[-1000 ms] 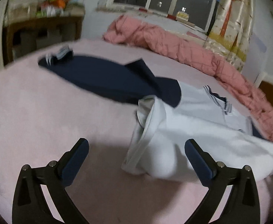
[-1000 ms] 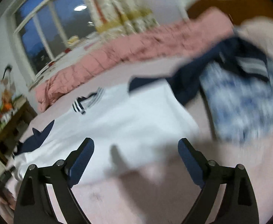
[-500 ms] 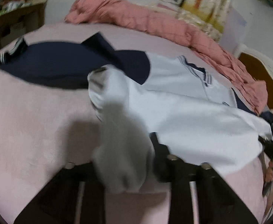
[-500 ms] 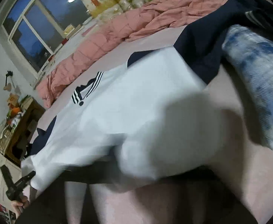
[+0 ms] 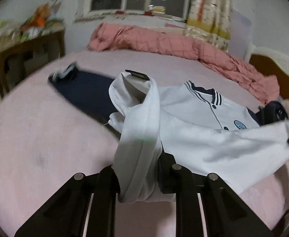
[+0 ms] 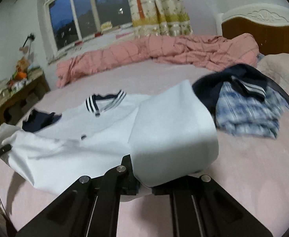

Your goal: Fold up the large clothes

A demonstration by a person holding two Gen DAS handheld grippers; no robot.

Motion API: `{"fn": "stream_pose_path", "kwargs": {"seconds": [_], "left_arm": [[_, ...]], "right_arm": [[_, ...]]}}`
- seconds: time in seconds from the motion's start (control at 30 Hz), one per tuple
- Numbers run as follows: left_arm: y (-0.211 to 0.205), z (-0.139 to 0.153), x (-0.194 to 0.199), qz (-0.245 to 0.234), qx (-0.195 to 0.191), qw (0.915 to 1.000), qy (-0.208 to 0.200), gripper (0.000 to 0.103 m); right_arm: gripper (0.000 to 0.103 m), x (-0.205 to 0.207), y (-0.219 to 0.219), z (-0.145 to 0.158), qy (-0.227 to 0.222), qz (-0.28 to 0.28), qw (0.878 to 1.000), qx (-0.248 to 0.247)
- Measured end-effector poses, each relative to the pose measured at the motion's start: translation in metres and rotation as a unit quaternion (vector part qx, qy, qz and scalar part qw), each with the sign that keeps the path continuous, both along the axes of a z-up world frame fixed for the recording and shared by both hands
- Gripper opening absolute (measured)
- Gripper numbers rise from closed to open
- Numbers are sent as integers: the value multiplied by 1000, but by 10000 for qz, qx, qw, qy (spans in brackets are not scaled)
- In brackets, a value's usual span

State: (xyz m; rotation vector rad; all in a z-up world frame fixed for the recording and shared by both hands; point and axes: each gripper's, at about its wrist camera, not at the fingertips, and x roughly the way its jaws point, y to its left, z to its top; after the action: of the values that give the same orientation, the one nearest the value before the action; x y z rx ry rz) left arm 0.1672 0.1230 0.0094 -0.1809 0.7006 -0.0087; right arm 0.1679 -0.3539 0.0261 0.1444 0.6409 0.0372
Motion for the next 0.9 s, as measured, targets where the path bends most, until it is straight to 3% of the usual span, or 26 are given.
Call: {"fn": "stream_pose_path", "kwargs": {"seconds": [0.07,0.2,0.3,0.37,0.43,0.5,0.57,0.67,0.73,0.83,0.87,0.9], "left_arm": [[2,-17,-8,-18,38,10000,55,19],[-7,-38,-7,-16,567,9984,56,27],[-9,-34,-9,-10,913,9956,-192,46],[-2,-27,-17,95,775,9960,-441,72],[10,-18,-26,190,526,9961,-684,82],[22,-3,-32,261,375,9936,-1031,84],[31,10,-31,310,425,9912,-1217,102],[50,23,-7,447,591,9915,-1073,103],[74,21,20,579,501,9936,-834,103],[125,4,64,1079,-45,9925,-581,101],[143,-3,76,1239,-306,9899,-610,96],[160,-12,88,1400,-524,9868,-617,94]], "right_arm": [[10,-18,3,-10,39,-98,9997,-226],[15,-32,11,-30,-59,-215,9976,-660],[27,-33,6,-42,-107,-358,9981,-485],[31,-34,4,-41,-352,-605,9965,-463],[31,-42,2,-37,-745,-627,9944,-409],[31,-46,0,-33,-921,-630,9933,-311],[32,-49,-5,-30,-1004,-760,9917,-246],[46,-44,-8,-27,-682,-839,9933,-400],[55,-45,-10,-25,-618,-956,9926,-425],[62,-49,-12,-15,-764,-1183,9889,-467],[64,-50,-10,-9,-892,-1279,9861,-573],[73,-50,-9,-4,-1006,-1341,9835,-687]]}}
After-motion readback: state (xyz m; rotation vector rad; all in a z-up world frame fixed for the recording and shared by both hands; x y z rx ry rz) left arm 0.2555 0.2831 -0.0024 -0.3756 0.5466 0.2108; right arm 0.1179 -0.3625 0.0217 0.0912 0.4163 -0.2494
